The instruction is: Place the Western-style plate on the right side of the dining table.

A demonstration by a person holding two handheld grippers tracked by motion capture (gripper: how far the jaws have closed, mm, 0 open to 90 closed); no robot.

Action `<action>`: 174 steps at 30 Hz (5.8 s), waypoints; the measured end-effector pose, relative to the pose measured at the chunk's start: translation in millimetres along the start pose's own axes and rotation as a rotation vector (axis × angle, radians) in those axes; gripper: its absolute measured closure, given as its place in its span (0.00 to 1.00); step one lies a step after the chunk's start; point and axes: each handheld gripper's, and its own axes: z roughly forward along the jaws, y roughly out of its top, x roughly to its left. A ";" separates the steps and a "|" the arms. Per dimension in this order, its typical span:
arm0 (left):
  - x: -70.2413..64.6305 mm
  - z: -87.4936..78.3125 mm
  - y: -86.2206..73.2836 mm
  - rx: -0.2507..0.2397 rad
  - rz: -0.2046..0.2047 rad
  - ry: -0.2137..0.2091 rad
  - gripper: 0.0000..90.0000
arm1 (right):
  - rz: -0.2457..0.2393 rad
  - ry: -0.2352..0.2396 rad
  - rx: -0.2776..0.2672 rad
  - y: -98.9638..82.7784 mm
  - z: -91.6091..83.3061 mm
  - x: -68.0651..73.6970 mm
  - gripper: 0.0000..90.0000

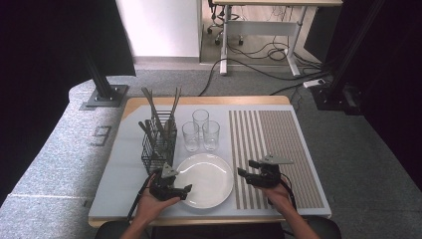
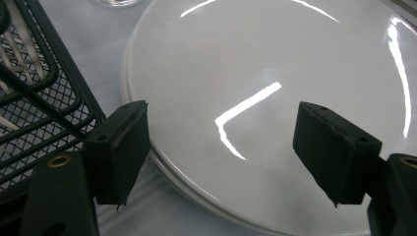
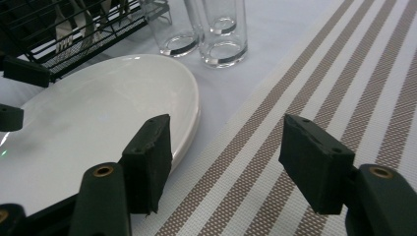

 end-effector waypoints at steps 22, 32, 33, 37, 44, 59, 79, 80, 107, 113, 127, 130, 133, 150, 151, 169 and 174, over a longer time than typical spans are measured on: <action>1.7 0.5 1.8 -0.003 -0.015 0.040 0.25 | -0.010 0.025 0.019 -1.2 2.1 2.3 0.43; -2.7 7.6 1.5 0.036 0.023 0.063 0.25 | -0.010 0.022 0.018 -1.2 2.3 1.9 0.43; -2.7 7.4 1.6 0.035 0.024 0.061 0.24 | -0.009 0.022 0.018 -1.2 2.4 1.8 0.43; -4.9 8.4 1.8 0.041 0.041 0.071 0.23 | -0.008 0.021 0.018 -1.1 2.0 1.8 0.43; -7.2 8.1 2.8 0.041 0.044 0.051 0.23 | -0.009 0.028 0.022 -0.9 2.4 2.3 0.43; -9.4 11.6 3.4 0.049 0.030 0.000 0.23 | -0.028 0.061 0.057 -2.5 8.1 12.5 0.42; -13.1 12.5 4.2 0.049 0.027 -0.033 0.24 | -0.048 0.079 0.149 -9.9 20.7 20.0 0.41; -12.9 12.4 4.2 0.050 0.027 -0.033 0.24 | -0.045 0.081 0.150 -10.0 21.0 19.9 0.41; -12.0 12.9 3.8 0.052 0.010 -0.028 0.26 | 0.015 0.144 0.104 -6.7 14.8 15.5 0.66; -10.1 14.3 3.5 0.060 0.002 -0.019 0.28 | 0.020 0.155 0.087 -4.4 13.0 15.1 0.69; -8.2 14.5 3.6 0.052 -0.016 -0.018 0.31 | -0.008 0.129 0.064 -2.3 10.4 16.4 0.71; -8.3 14.9 3.4 0.050 -0.020 -0.019 0.31 | -0.008 0.120 0.052 -2.5 8.9 16.6 0.71; -8.3 15.5 3.7 0.048 -0.025 -0.017 0.31 | -0.005 0.114 0.043 -2.8 7.7 16.4 0.72; -0.1 15.5 5.3 0.038 -0.093 -0.065 0.39 | -0.022 0.123 -0.008 -0.5 1.7 17.0 0.76; 1.4 15.1 5.3 0.037 -0.107 -0.069 0.42 | -0.022 0.122 -0.008 -0.4 1.6 17.1 0.76; 8.4 3.1 5.6 -0.016 -0.196 -0.054 0.67 | -0.038 0.136 -0.051 1.7 -1.8 16.6 0.79; 9.1 -1.7 6.0 -0.062 -0.196 -0.021 0.71 | -0.053 0.154 -0.060 2.4 -2.4 17.1 0.80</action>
